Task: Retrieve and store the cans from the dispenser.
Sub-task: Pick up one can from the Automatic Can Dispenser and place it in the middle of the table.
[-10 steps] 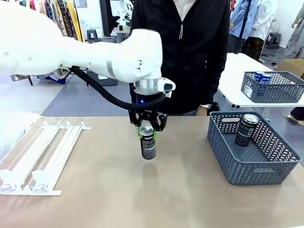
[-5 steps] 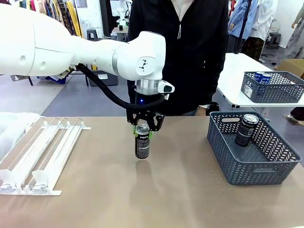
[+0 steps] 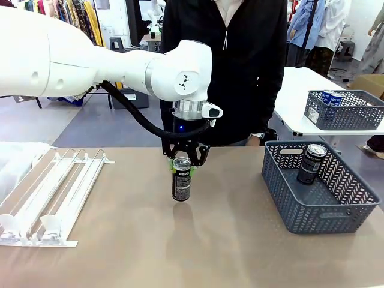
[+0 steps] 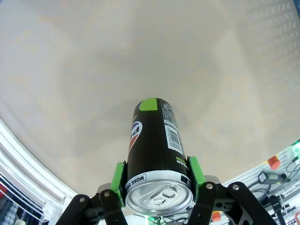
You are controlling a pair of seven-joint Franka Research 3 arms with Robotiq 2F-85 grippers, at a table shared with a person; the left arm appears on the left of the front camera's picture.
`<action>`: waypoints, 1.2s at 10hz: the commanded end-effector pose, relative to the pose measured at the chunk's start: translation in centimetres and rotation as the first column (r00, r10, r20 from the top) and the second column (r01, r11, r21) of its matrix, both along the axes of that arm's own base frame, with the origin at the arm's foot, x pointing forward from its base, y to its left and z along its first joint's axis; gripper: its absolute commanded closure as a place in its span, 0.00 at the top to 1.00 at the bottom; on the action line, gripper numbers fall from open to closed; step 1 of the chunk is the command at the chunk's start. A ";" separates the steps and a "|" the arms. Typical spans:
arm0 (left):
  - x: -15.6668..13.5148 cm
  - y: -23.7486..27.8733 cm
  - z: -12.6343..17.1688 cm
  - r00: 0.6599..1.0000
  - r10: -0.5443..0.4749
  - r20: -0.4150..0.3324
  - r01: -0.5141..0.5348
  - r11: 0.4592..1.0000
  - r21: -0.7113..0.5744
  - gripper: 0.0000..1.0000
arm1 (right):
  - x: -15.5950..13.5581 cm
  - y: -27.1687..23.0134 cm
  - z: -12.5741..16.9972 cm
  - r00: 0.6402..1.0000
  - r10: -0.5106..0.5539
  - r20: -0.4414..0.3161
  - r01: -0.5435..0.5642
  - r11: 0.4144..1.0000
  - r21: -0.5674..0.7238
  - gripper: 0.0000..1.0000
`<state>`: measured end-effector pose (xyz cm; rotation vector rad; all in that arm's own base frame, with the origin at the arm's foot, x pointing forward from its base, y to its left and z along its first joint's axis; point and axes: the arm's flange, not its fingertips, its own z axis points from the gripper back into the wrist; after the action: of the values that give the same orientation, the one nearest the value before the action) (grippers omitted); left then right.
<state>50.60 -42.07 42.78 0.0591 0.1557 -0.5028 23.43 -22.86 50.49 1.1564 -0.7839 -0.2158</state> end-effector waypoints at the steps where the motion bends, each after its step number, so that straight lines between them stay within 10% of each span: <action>1: 0.1 0.2 0.8 1.000 -0.006 -0.009 0.006 1.000 0.004 1.00 | 0.3 0.0 0.2 0.999 -0.005 0.036 0.005 1.000 0.003 1.00; 7: -0.2 1.3 2.5 1.000 0.013 0.004 -0.013 0.998 -0.064 1.00 | 0.3 0.0 0.2 0.999 -0.005 0.036 0.005 1.000 0.003 1.00; 12: -3.0 20.9 9.7 0.960 0.245 -0.136 -0.280 0.829 -0.484 1.00 | 0.3 0.0 0.2 0.999 -0.005 0.036 0.005 1.000 0.003 1.00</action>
<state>50.11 -27.80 54.34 -0.3594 0.1015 -0.3189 23.44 -22.86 50.48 1.1566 -0.7834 -0.2157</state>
